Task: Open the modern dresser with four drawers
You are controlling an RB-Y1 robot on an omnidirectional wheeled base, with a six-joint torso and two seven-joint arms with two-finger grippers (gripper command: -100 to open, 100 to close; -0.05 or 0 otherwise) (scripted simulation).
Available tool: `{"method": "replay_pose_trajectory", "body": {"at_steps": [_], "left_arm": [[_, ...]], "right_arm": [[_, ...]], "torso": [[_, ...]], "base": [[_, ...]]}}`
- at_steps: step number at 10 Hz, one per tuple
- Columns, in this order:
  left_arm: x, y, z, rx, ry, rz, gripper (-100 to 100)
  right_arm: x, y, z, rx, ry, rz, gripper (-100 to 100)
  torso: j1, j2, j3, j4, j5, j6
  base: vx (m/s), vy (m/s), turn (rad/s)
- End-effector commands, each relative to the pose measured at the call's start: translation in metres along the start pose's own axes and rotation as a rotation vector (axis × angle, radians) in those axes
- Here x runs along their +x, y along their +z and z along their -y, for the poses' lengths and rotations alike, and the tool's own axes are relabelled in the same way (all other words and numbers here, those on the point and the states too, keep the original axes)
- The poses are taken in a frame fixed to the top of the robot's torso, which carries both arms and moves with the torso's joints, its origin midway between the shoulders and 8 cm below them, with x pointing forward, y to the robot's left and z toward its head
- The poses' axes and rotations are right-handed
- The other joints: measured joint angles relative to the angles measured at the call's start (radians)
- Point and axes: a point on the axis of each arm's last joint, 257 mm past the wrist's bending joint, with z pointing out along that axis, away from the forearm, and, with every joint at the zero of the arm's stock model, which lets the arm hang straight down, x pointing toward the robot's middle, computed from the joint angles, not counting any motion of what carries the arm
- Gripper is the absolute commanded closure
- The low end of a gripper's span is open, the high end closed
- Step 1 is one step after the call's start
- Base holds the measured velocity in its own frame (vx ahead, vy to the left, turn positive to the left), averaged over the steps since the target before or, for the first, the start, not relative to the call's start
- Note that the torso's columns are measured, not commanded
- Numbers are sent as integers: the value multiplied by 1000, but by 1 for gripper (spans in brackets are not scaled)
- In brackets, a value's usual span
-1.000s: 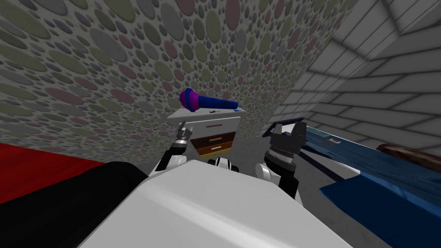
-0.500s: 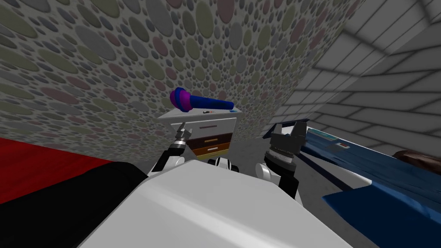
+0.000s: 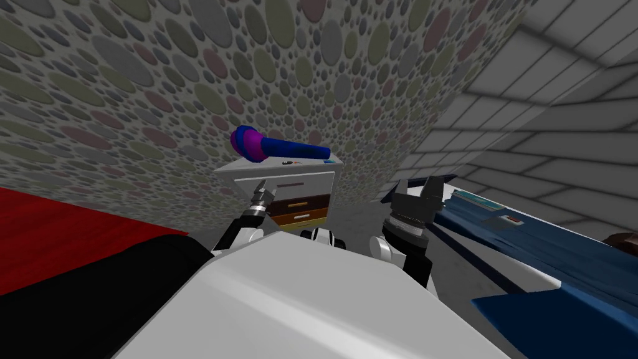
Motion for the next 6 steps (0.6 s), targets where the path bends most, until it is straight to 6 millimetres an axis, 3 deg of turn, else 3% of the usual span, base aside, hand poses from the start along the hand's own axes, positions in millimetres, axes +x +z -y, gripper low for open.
{"method": "replay_pose_trajectory", "body": {"at_steps": [1, 4, 6], "left_arm": [[-16, -9, -15, -56, -46, 53, -100], [-31, -18, -25, -88, -102, 116, -100], [-29, -19, -17, -83, -88, 105, -100]], "right_arm": [[0, 0, 0, 0, 0, 0, 0], [0, 0, 0, 0, 0, 0, 0], [0, 0, 0, 0, 0, 0, 0]], "torso": [[-2, -1, 0, 0, 0, 0], [-1, -2, -1, 0, 0, 0], [6, 0, 0, 0, 2, 0]], "base": [[56, -205, 155], [66, -185, 74], [56, -32, 6]]}}
